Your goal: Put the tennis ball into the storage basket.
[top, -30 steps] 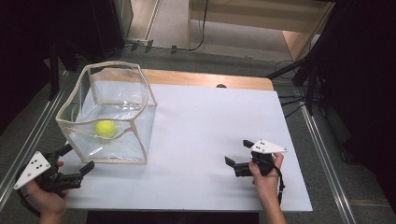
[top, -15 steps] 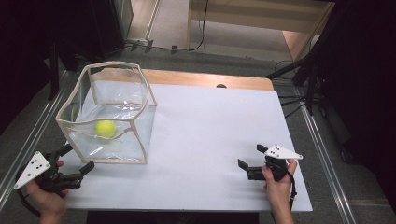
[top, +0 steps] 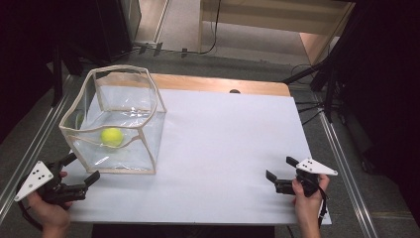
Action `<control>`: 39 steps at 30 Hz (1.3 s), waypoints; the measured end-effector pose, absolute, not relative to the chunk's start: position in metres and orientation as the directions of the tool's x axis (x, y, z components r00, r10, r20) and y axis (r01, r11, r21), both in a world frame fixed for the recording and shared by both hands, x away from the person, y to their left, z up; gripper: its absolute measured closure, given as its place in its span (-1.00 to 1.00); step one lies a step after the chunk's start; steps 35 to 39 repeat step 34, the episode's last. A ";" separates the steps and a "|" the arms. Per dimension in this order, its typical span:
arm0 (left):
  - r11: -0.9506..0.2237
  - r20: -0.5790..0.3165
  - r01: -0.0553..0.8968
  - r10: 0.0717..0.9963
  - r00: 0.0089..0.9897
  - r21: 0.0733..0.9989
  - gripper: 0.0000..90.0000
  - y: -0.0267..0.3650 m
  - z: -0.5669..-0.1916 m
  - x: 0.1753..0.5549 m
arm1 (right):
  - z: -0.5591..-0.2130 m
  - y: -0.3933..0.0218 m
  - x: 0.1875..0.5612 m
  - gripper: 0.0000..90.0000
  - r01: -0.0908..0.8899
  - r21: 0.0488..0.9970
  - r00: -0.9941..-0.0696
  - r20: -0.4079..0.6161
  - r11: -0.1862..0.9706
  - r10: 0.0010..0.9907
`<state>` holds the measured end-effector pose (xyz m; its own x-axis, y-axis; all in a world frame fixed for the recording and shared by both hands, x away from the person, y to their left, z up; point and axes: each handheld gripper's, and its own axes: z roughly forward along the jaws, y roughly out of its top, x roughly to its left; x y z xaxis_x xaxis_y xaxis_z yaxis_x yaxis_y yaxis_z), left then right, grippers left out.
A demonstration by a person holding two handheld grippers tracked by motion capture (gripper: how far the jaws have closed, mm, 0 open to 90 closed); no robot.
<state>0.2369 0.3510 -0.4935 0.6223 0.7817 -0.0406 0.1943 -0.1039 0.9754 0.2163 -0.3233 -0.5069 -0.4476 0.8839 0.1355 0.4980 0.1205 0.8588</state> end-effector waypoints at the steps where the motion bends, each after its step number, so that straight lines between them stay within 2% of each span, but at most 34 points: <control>1: -0.104 -0.040 0.194 0.782 0.623 0.975 -1.00 0.351 -0.494 0.237 | -0.507 -0.325 0.215 -1.00 0.494 0.862 -0.444 0.139 0.112 0.885; 21: -0.085 -0.056 0.195 0.783 0.620 0.977 -1.00 0.353 -0.493 0.237 | -0.511 -0.361 0.198 -1.00 0.493 0.869 -0.367 0.170 0.036 0.915; 39: -0.082 -0.057 0.195 0.784 0.619 0.977 -1.00 0.353 -0.493 0.237 | -0.513 -0.361 0.198 -1.00 0.499 0.866 -0.358 0.174 0.030 0.917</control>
